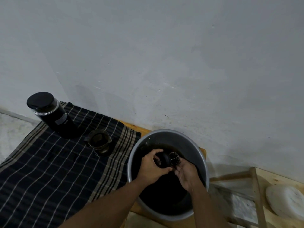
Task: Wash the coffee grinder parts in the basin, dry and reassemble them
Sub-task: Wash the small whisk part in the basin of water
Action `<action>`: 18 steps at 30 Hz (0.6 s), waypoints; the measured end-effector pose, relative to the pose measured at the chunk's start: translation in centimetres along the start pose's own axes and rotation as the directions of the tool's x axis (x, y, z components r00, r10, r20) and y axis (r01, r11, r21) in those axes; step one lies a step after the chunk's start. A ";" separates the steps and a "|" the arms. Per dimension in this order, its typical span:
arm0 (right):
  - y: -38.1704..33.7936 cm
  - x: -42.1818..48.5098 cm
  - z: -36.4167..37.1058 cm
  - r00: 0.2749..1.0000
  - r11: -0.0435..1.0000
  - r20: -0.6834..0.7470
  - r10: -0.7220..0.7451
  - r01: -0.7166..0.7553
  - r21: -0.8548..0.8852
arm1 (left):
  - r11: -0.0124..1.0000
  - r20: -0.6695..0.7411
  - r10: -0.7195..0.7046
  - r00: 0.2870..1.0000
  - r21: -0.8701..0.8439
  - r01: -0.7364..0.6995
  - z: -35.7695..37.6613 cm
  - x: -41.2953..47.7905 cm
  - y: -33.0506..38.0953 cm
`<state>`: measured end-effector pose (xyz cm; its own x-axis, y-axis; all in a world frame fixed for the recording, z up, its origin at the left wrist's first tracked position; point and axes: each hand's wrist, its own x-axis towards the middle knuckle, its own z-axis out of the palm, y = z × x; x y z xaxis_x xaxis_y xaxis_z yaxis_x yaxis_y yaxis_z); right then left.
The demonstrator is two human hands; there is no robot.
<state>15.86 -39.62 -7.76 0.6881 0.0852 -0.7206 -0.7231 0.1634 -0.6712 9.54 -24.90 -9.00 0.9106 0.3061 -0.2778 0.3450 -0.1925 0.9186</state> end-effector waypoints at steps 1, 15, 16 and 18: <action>0.0 0.1 0.0 1.000 0.999 -0.009 -0.007 0.007 0.033 | 1.000 -0.006 -0.002 1.000 0.002 0.002 0.0 0.0 0.0; 2.0 2.5 -1.7 0.942 0.963 -0.316 -0.114 0.027 -0.267 | 0.939 0.233 -0.331 0.915 0.182 0.293 0.2 0.2 -0.8; 2.0 2.3 -1.5 0.949 0.950 -0.285 -0.134 0.041 -0.310 | 0.933 0.254 -0.345 0.904 0.198 0.301 0.4 0.3 -1.0; 1.9 2.4 -1.2 0.937 0.891 -0.238 -0.255 0.133 -0.433 | 0.926 0.288 -0.360 0.887 0.227 0.302 0.5 0.4 -1.3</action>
<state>16.08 -40.28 -11.00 0.8149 -0.1955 -0.5456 -0.5796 -0.2689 -0.7693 9.53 -25.03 -10.47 0.7496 0.0722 -0.6580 0.6458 -0.2979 0.7030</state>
